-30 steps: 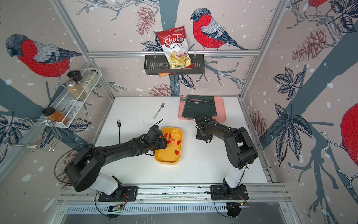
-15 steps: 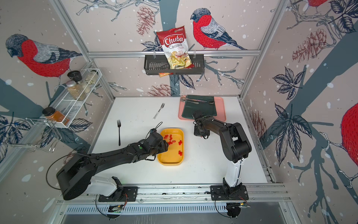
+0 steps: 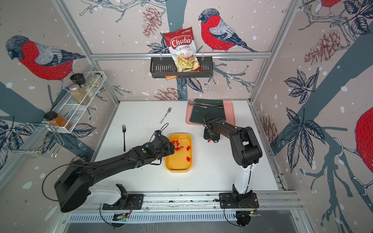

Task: Take the screw protection sleeves out of the storage box
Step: Place the screw protection sleeve at the center of the board, then pick up the screw protection sleeve from the storage box.

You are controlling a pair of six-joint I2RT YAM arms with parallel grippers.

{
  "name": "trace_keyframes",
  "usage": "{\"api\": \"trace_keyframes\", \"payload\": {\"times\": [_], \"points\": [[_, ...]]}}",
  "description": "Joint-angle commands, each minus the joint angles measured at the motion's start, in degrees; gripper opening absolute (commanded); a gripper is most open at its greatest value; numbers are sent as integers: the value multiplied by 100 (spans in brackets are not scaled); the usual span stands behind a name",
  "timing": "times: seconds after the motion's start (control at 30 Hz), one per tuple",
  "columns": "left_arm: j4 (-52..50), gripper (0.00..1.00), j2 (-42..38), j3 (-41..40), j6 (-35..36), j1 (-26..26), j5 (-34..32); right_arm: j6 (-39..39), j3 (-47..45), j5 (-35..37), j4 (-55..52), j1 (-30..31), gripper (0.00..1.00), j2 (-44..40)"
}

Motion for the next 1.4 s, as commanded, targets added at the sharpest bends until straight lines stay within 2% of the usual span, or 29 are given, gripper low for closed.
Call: {"api": "trace_keyframes", "payload": {"times": [0.0, 0.1, 0.27, 0.3, 0.43, 0.5, 0.7, 0.83, 1.07, 1.37], "points": [[-340, 73, -59, 305, 242, 11, -40, 3, -44, -20, -73, -6, 54, -248], [-498, 73, 96, 747, 356, -47, 224, 56, -159, -30, -71, -18, 60, -597], [-1087, 72, 978, 1715, 645, -77, 523, 105, -372, -79, -81, -50, 61, -961], [-1133, 70, 1159, 1821, 611, -59, 574, 120, -421, -86, -62, -70, 61, -1028], [-944, 46, 1773, 2032, 486, 33, 1001, 150, -654, -140, 18, -128, 61, -1255], [-851, 40, 1997, 2013, 390, 144, 1155, 131, -721, -158, 27, -123, 61, -1320], [-584, 38, 2102, 1737, 125, 493, 1220, 122, -952, -194, 105, -121, 61, -1558], [-740, 37, 2260, 1892, 188, 512, 1235, 114, -1013, -220, 147, -116, 60, -1550], [-731, 37, 2167, 1485, 4, 513, 1202, 83, -1157, -229, 235, -81, 60, -1552], [-636, 34, 2561, 1684, 26, 512, 1288, 35, -1181, -208, 288, -75, 59, -1528]]}}
